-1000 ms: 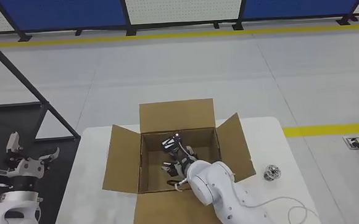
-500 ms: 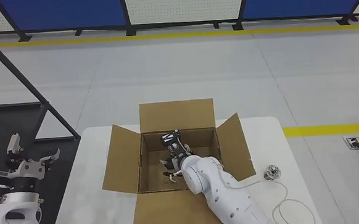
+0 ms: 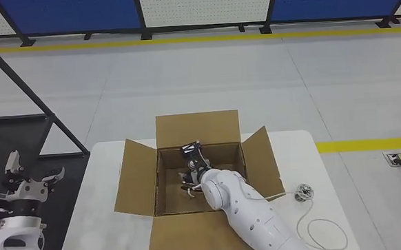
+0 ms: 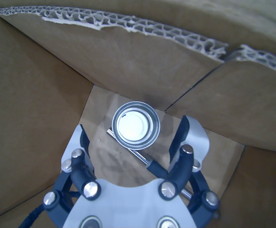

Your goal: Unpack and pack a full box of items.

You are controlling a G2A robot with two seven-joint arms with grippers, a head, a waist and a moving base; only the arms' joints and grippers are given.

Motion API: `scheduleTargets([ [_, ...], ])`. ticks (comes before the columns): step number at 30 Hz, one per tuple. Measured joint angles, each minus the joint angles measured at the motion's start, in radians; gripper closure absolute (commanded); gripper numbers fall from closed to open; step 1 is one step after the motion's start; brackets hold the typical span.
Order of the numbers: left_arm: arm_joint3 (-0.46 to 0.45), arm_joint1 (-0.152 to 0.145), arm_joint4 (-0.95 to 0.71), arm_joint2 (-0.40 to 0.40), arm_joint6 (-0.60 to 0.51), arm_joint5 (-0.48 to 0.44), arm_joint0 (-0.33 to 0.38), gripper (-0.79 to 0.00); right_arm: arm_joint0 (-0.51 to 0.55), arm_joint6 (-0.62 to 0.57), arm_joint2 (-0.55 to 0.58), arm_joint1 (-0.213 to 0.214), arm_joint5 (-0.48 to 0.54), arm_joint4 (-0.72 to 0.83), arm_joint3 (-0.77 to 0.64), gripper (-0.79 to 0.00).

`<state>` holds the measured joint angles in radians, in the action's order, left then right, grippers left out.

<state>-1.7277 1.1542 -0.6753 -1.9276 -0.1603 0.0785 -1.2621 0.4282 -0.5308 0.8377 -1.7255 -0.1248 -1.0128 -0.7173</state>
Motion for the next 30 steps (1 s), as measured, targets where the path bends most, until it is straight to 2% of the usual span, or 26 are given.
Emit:
scheduleTargets([
  [1, 0.000, 0.000, 0.000, -0.001, 0.000, 0.000, 0.000, -0.785, -0.004, 0.004, 0.000, -0.003, 0.002, 0.003, 0.008, -0.166],
  [3, 0.000, 0.000, 0.000, -0.001, 0.000, -0.002, -0.001, -0.785, -0.011, 0.014, -0.001, -0.008, 0.005, 0.008, 0.025, -0.037],
  [4, 0.000, 0.000, 0.000, -0.001, 0.000, -0.002, -0.001, -0.785, -0.013, 0.018, -0.001, -0.010, 0.006, 0.009, 0.031, 0.000],
  [10, 0.002, 0.000, 0.000, 0.003, 0.001, -0.005, -0.001, -0.785, -0.017, 0.034, 0.006, -0.016, -0.012, 0.004, 0.043, 0.000],
  [14, 0.006, 0.000, 0.003, 0.007, 0.003, -0.004, 0.000, -0.785, 0.009, 0.041, 0.016, -0.010, -0.028, -0.023, -0.018, 0.000],
  [17, 0.010, 0.000, 0.010, 0.013, 0.003, 0.000, 0.002, -0.785, 0.054, 0.024, 0.036, 0.007, -0.045, -0.064, -0.127, 0.000],
  [20, 0.011, 0.000, 0.016, 0.021, 0.000, 0.003, 0.005, -0.785, 0.128, -0.036, 0.072, 0.037, -0.055, -0.133, -0.298, 0.000],
  [27, 0.013, -0.001, 0.029, 0.041, -0.010, 0.008, 0.016, -0.785, 0.381, -0.237, 0.185, 0.112, -0.004, -0.359, -0.817, 0.000],
  [30, 0.017, -0.001, 0.029, 0.047, -0.011, 0.011, 0.021, -0.785, 0.467, -0.271, 0.212, 0.128, 0.035, -0.418, -0.996, 0.000],
])
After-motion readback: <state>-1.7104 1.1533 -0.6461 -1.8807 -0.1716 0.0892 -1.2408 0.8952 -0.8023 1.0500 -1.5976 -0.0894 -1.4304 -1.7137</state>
